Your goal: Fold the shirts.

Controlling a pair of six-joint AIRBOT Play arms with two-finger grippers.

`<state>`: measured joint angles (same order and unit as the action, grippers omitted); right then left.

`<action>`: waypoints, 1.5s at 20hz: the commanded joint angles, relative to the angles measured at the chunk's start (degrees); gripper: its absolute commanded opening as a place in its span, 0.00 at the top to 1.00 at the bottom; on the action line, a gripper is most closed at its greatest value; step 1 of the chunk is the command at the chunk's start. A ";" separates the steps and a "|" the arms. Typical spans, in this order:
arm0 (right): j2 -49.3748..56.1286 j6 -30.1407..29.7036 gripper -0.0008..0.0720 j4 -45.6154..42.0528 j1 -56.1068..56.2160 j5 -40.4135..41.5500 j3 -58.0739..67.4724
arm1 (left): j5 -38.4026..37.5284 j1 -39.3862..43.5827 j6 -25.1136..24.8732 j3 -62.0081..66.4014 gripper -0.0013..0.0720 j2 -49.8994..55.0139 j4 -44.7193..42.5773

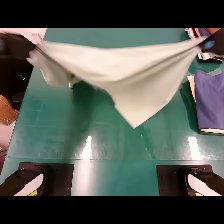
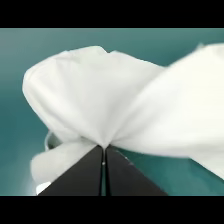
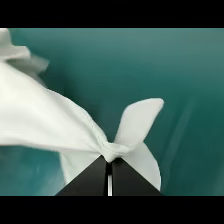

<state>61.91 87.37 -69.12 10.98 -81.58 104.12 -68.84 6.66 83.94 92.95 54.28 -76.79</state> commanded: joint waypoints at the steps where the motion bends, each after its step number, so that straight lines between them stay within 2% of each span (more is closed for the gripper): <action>1: -4.35 -0.48 0.97 -0.04 -3.19 -0.17 8.00 | 0.11 -0.02 1.88 7.61 0.95 -8.44 -0.79; 4: -6.62 -0.48 0.97 -0.02 -7.13 -1.27 13.40 | -2.75 -0.02 4.22 14.38 0.95 -9.57 -0.61; 10: -7.93 -0.87 0.97 0.31 -14.51 -1.55 14.75 | -3.74 -0.02 3.34 18.27 0.95 -7.96 -0.57; 14: 0.04 -0.85 0.97 0.42 -10.73 -3.74 14.71 | -9.92 -0.02 2.60 12.63 0.95 0.94 -0.74; 18: 16.02 -0.87 0.97 0.33 -4.87 -9.31 14.69 | -10.14 -0.02 1.44 -2.34 0.95 12.15 1.57; 19: 20.72 -0.87 0.97 0.37 -3.72 -10.45 14.19 | -8.35 -0.02 0.37 -6.34 0.95 15.26 1.99; 21: 27.63 -1.70 0.97 0.42 -2.34 -7.61 10.05 | -1.95 -0.04 -2.73 -11.56 0.95 21.16 1.64; 23: 33.75 -1.95 0.97 0.59 -2.14 -3.15 7.08 | 3.61 -0.04 -2.97 -11.93 0.95 26.88 -0.02; 26: 39.71 -1.90 0.96 2.45 -2.25 -1.51 8.57 | 11.82 -0.04 -2.75 -11.87 0.95 30.49 -2.69; 27: 41.07 -1.95 0.93 3.34 -2.27 -1.79 10.12 | 13.18 -0.04 -2.73 -11.85 0.90 30.45 -2.78; 28: 42.07 -1.95 0.71 3.91 -2.45 -2.64 11.91 | 13.14 -0.04 -2.73 -11.28 0.57 30.40 -2.75; 29: 42.51 -1.97 0.58 5.01 -2.56 -3.63 13.27 | 11.15 -0.04 -2.75 -10.23 0.30 30.40 -2.84; 30: 42.12 -2.32 0.57 6.82 -3.06 -4.50 13.42 | 7.02 -0.17 -2.91 -8.74 0.30 30.40 -3.45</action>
<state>101.36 85.45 -65.76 8.40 -84.62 115.55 -60.12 6.59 81.43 82.70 83.42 -78.94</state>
